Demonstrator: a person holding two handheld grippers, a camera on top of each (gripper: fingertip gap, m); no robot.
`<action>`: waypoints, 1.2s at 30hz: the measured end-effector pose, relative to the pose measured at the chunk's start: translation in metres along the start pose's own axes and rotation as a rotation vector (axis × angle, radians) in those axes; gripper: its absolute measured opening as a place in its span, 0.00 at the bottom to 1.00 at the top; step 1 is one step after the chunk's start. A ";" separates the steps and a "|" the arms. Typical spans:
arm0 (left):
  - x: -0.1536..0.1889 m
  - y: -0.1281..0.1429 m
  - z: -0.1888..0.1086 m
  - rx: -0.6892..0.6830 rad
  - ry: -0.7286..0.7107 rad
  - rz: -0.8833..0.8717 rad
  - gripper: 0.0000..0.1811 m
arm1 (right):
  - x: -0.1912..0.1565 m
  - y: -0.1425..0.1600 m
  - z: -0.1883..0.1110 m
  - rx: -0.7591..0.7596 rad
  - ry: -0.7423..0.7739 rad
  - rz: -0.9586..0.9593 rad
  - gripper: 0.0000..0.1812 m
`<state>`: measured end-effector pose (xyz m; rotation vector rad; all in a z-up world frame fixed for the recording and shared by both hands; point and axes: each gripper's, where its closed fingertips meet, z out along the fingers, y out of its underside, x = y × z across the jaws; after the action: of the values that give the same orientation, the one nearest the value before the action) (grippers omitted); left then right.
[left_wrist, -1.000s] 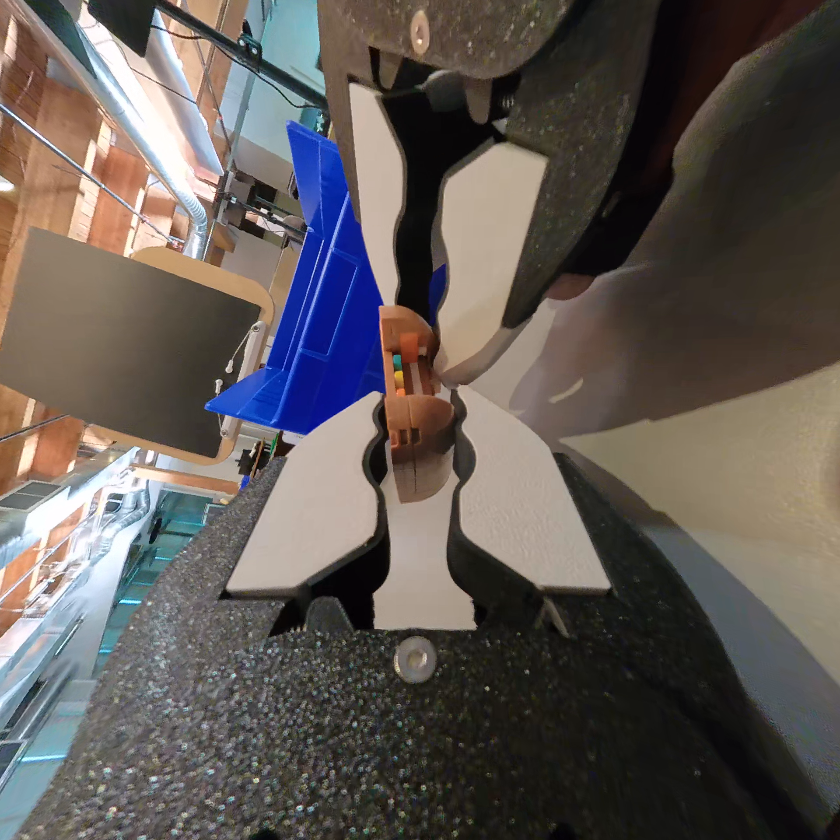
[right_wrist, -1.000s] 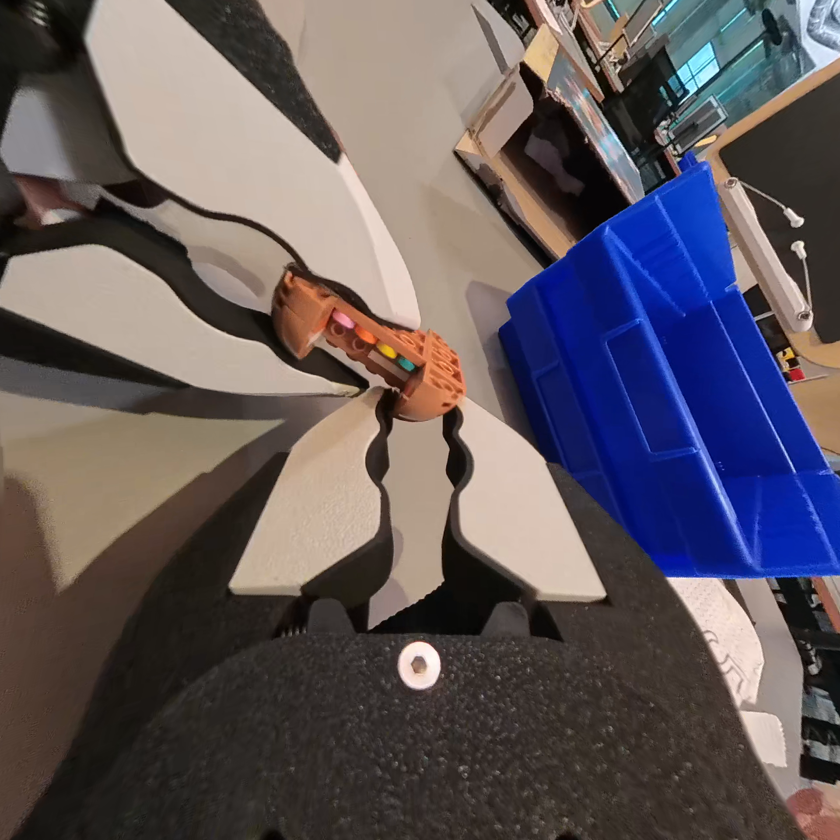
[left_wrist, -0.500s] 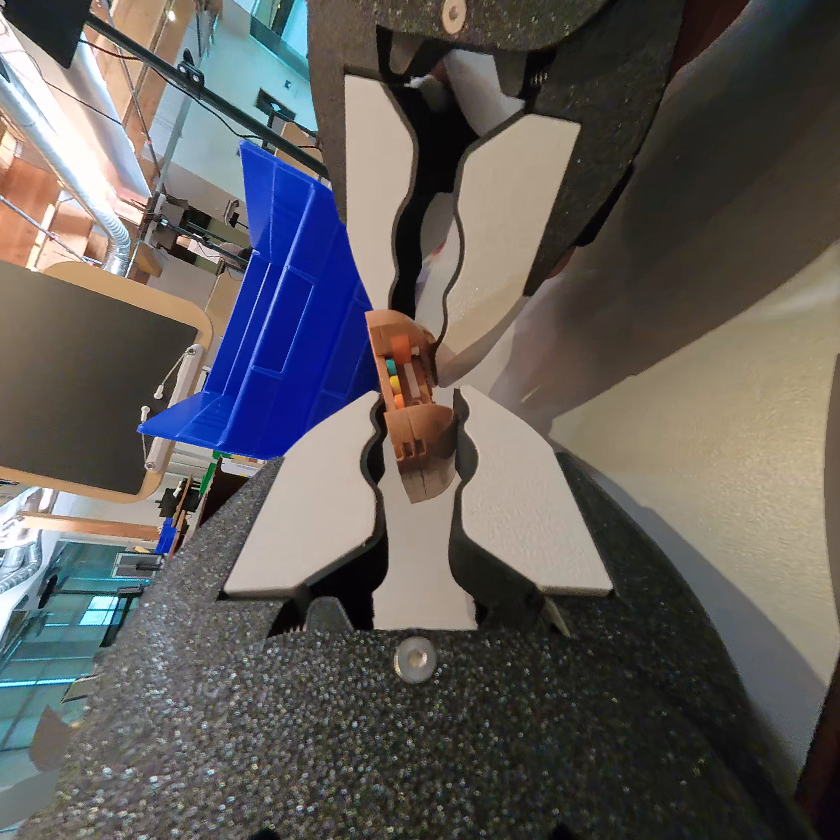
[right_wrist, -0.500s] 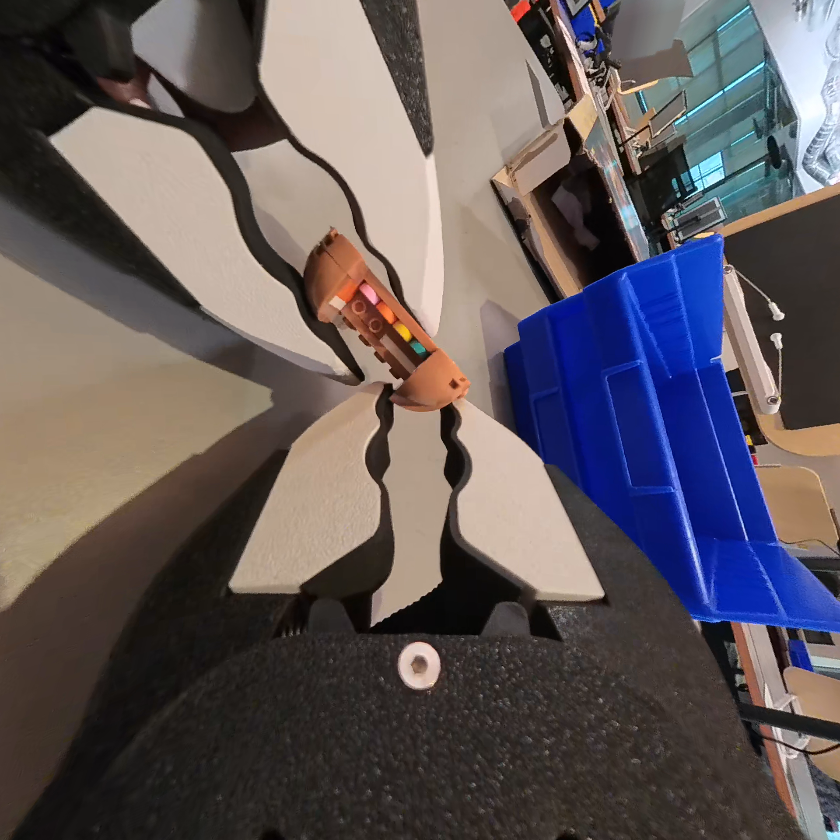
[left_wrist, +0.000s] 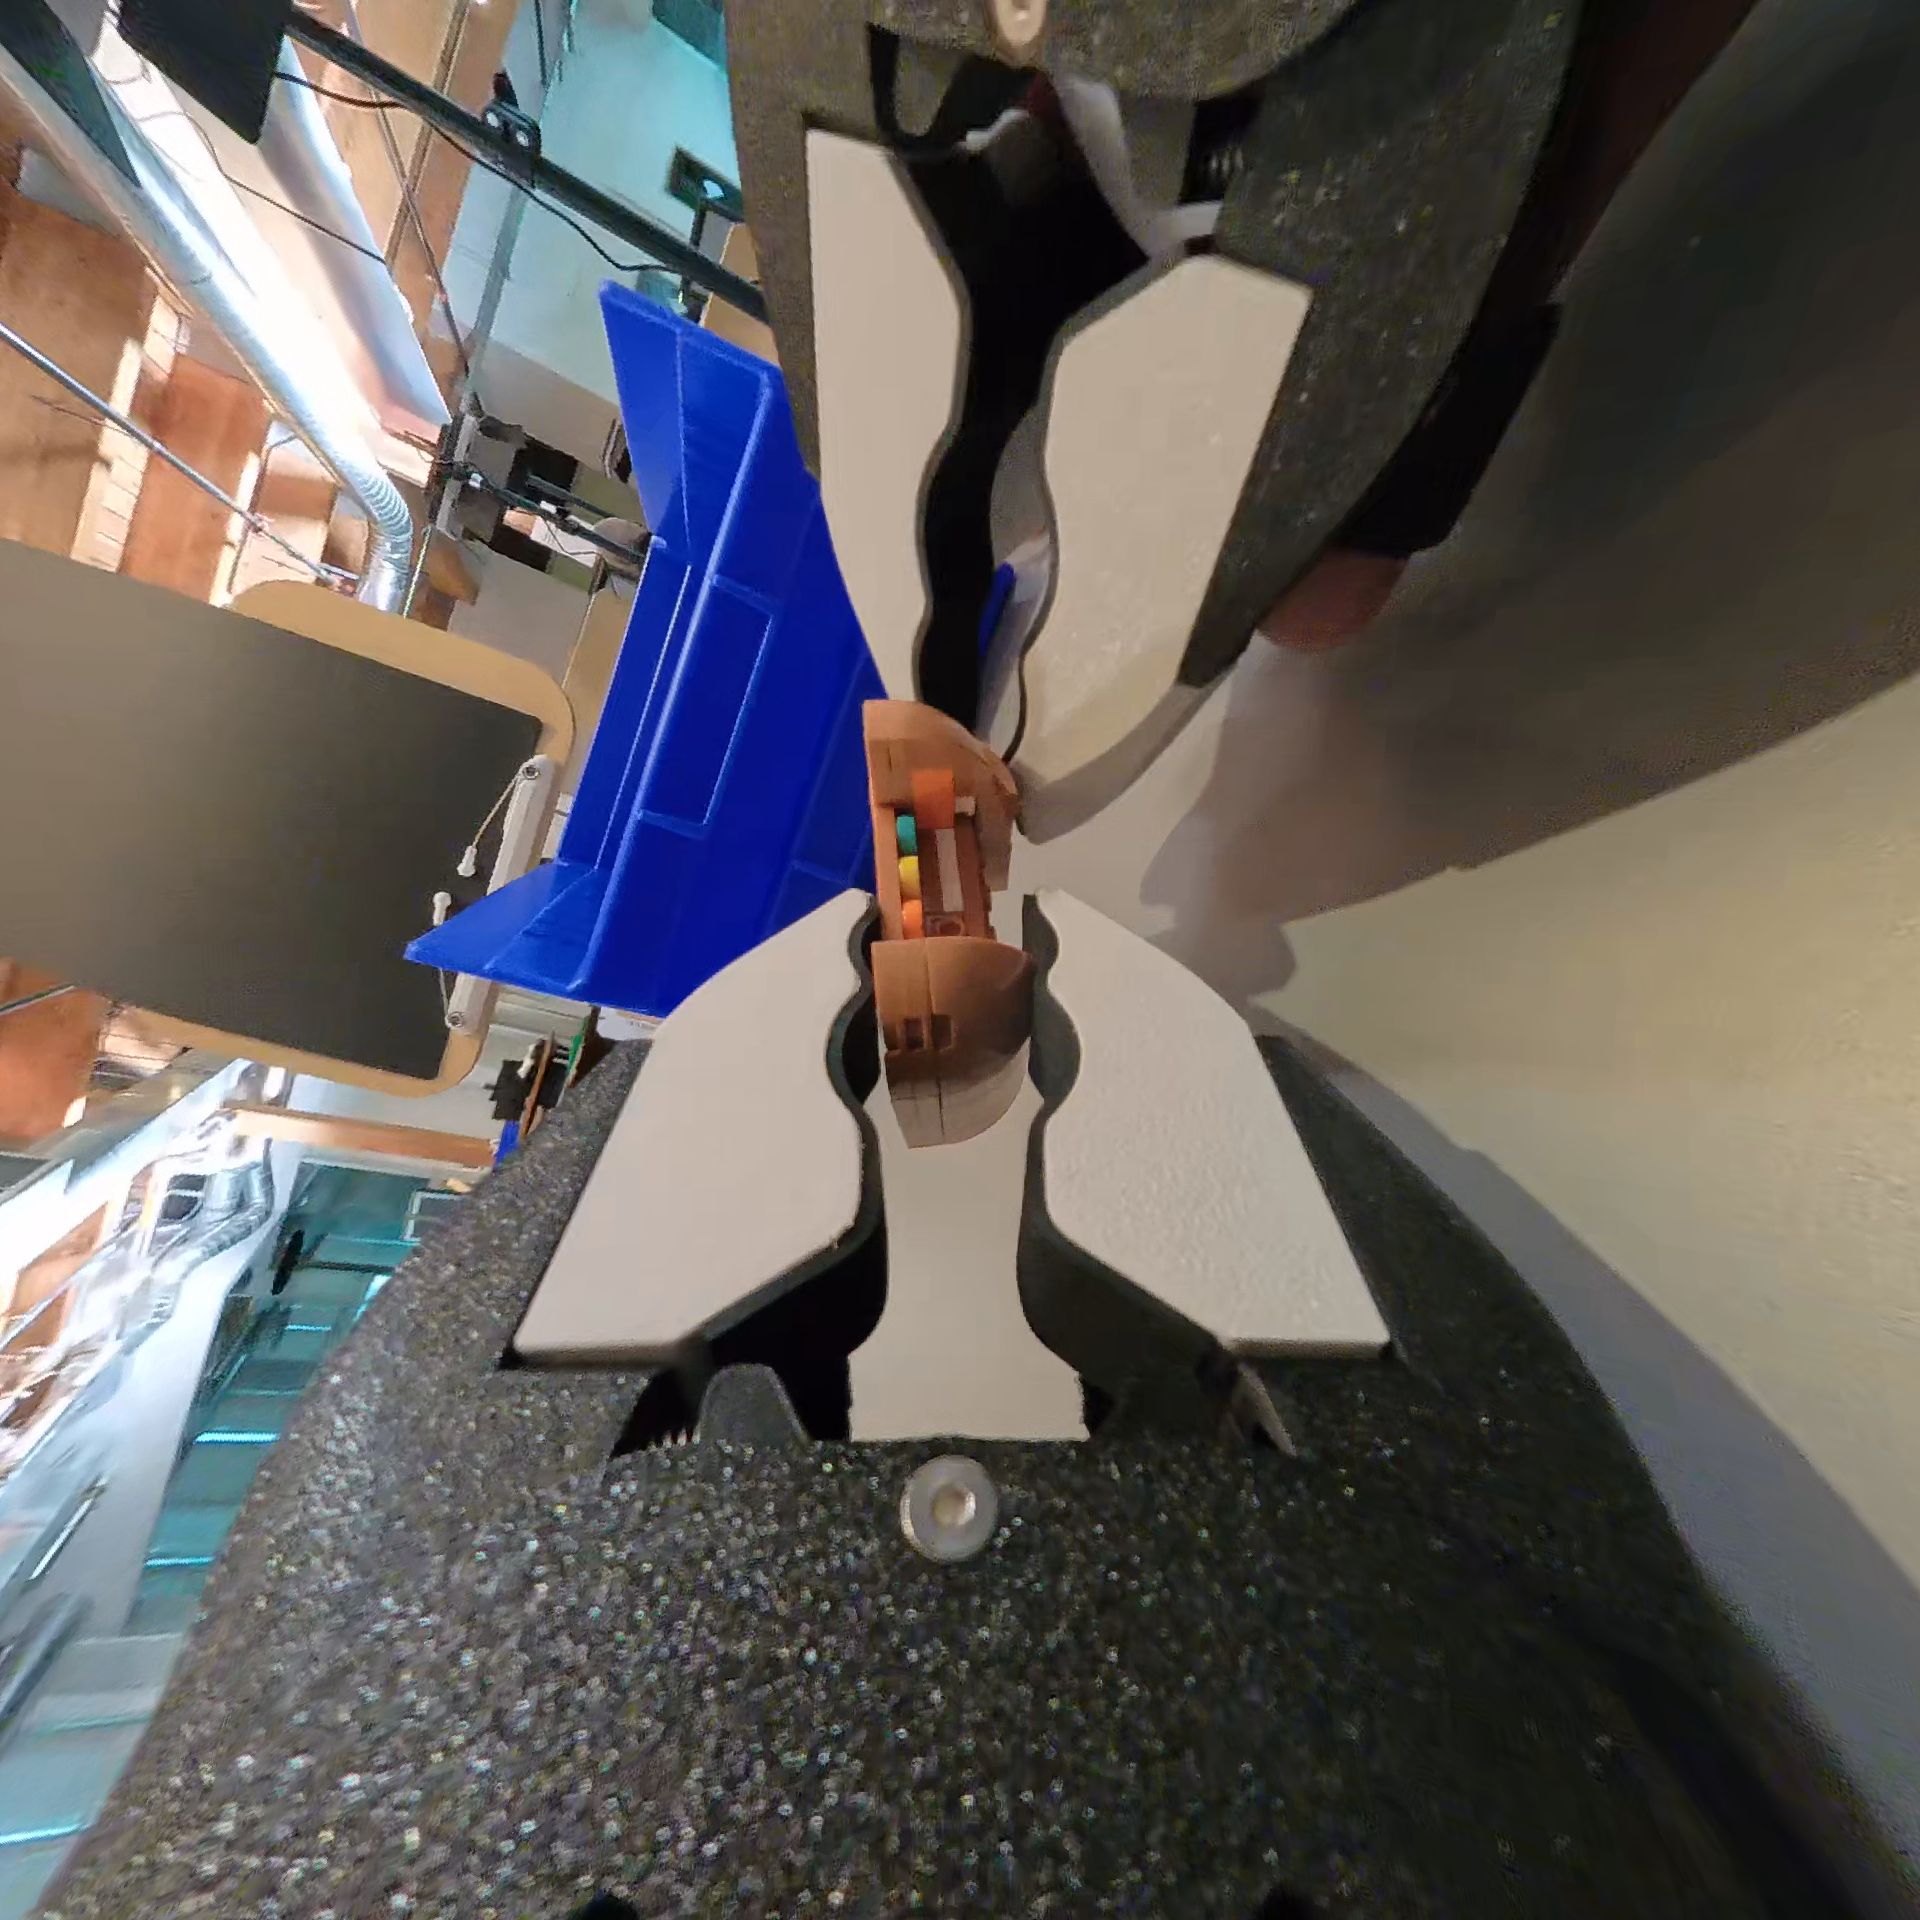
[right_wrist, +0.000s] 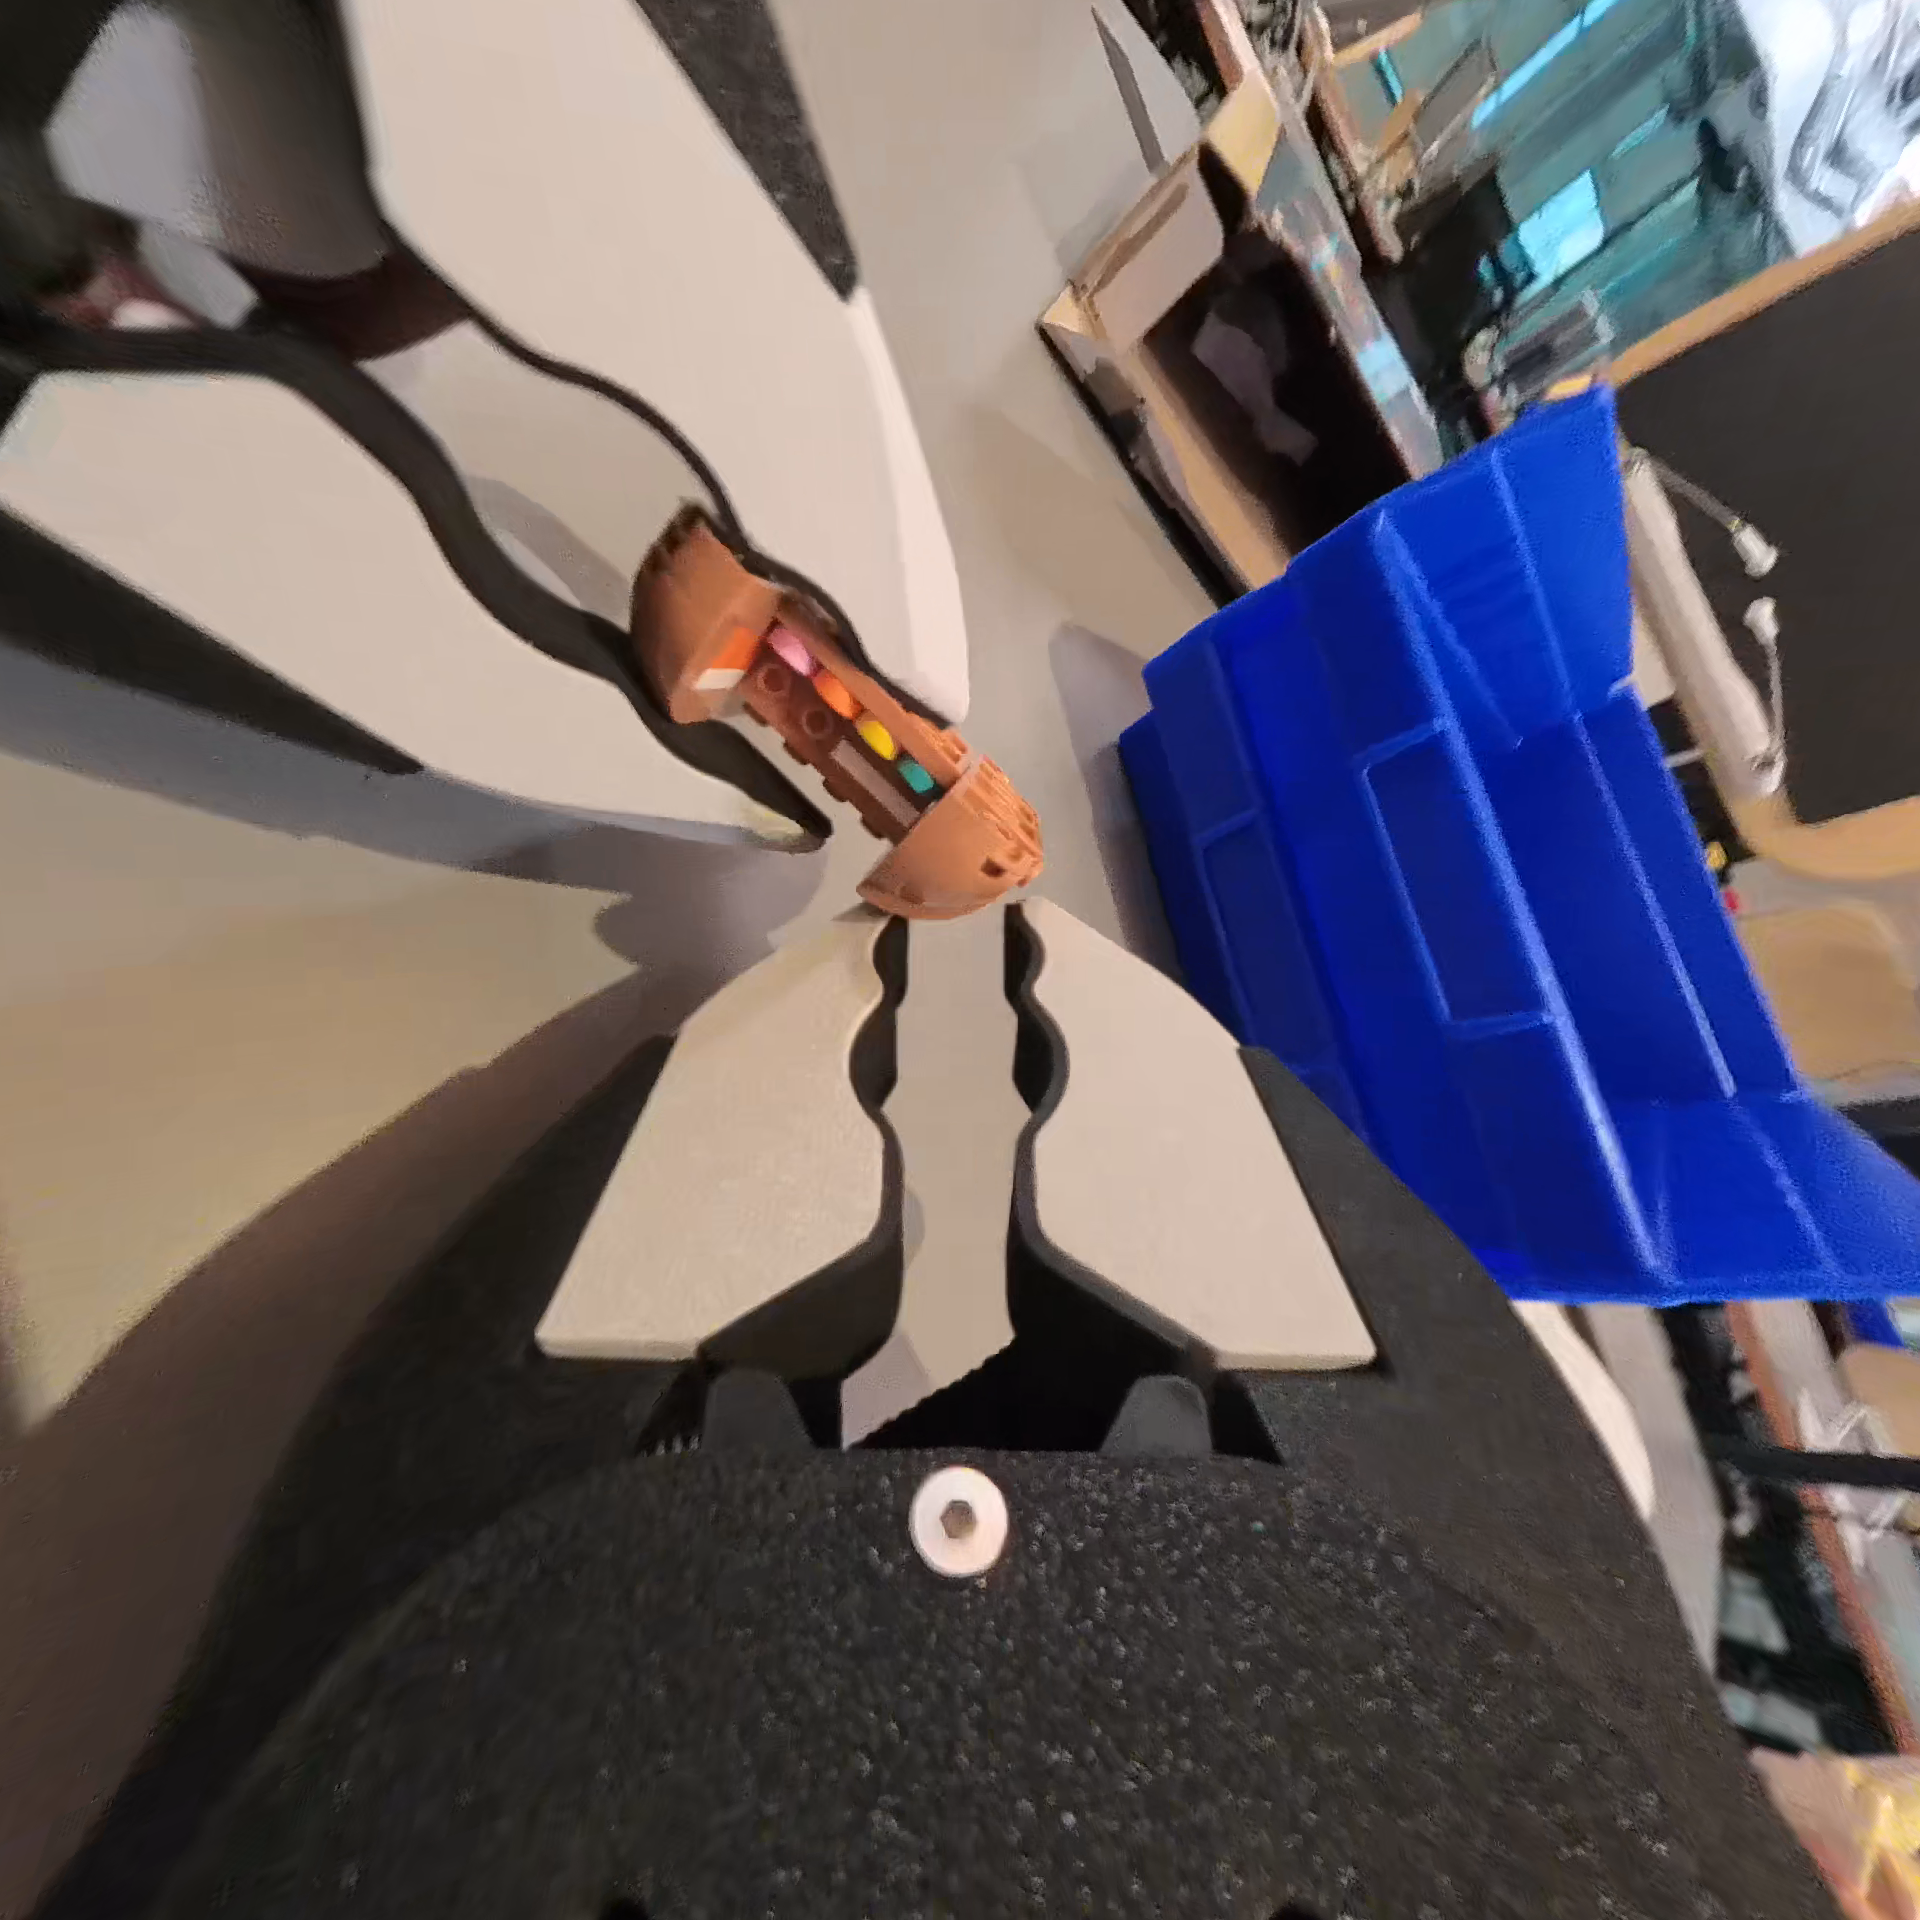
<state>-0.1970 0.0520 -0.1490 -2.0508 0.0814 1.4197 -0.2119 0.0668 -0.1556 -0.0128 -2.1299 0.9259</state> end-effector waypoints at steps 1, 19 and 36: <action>0.000 0.001 0.000 -0.006 -0.007 0.008 0.14 | 0.000 0.001 0.001 -0.013 0.004 0.031 0.12; -0.003 0.002 -0.001 -0.041 -0.086 0.113 0.13 | 0.012 -0.010 -0.004 0.005 0.096 0.106 0.33; -0.008 0.002 0.000 -0.057 -0.141 0.218 0.13 | -0.006 -0.015 -0.003 0.038 -0.172 0.531 0.17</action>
<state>-0.2010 0.0477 -0.1426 -2.0292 0.2127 1.7138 -0.2012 0.0560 -0.1490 -0.5185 -2.3121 1.3085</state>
